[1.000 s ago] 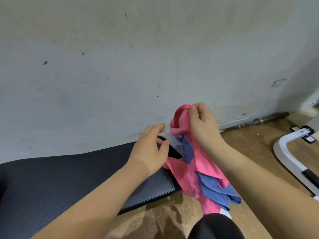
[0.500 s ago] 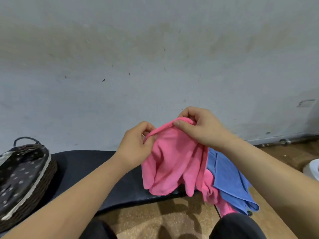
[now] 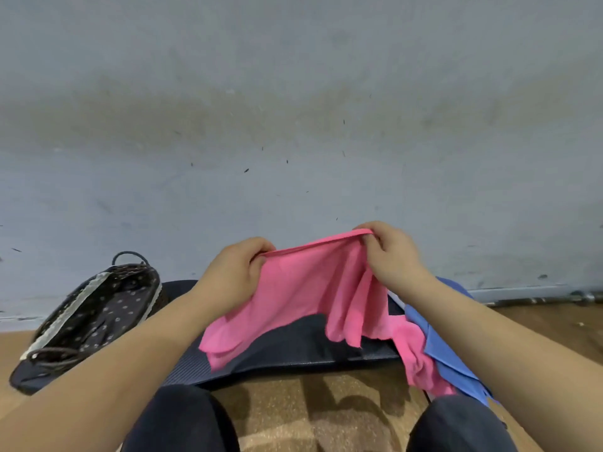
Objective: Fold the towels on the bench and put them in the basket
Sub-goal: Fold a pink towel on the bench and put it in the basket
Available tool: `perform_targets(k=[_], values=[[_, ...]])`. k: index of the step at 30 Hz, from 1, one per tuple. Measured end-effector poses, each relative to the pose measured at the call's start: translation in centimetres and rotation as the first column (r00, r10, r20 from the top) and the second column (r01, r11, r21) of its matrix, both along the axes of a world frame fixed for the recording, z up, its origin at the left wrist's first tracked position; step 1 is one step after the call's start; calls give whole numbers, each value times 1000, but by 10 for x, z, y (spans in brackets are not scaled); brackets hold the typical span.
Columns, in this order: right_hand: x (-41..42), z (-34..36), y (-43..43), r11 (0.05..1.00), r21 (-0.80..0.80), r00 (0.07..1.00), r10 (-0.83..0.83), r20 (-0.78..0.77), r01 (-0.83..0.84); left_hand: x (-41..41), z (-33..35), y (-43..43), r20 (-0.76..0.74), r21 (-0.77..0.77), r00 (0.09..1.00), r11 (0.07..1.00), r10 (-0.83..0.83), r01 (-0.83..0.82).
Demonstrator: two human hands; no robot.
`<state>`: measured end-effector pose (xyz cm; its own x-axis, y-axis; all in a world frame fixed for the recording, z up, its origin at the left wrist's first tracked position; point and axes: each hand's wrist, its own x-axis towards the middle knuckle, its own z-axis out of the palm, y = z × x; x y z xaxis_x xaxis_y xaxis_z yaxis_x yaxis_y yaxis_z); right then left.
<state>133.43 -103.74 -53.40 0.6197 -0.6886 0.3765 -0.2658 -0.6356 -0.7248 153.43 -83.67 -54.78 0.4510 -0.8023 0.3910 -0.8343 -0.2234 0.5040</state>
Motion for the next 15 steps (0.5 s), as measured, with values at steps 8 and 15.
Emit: perform_targets(k=[8,15], values=[[28,-17,-4,936,327,982,-166,86,130,49,-40,30,-236,117,938,965,255,-234],[64,-83,-37,971,201,985,-99,-143,127,82,-80,27,-631,170,706,945,323,-280]])
